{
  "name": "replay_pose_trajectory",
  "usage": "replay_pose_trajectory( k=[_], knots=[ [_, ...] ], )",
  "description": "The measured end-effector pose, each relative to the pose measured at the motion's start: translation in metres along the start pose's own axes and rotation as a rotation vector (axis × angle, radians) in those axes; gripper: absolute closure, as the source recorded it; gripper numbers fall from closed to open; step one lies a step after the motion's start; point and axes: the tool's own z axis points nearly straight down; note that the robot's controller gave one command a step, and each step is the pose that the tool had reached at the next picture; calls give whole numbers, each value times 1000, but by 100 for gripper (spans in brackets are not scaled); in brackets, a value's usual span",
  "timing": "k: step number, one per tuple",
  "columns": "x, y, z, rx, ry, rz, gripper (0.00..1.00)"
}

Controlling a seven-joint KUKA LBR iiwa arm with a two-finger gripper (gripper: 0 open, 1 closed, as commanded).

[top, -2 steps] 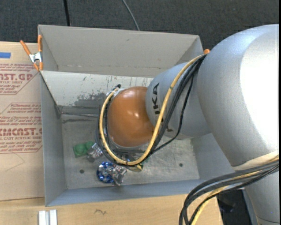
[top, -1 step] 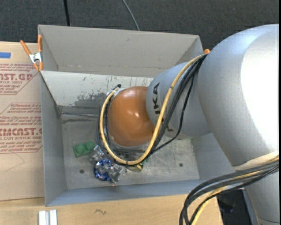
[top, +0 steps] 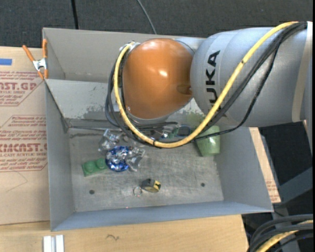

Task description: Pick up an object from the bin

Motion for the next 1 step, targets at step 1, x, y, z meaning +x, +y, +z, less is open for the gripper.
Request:
replay_pose_trajectory(
  k=[1],
  knots=[
    [-17,-5,-31,-5,3,-477,100]
  ],
)
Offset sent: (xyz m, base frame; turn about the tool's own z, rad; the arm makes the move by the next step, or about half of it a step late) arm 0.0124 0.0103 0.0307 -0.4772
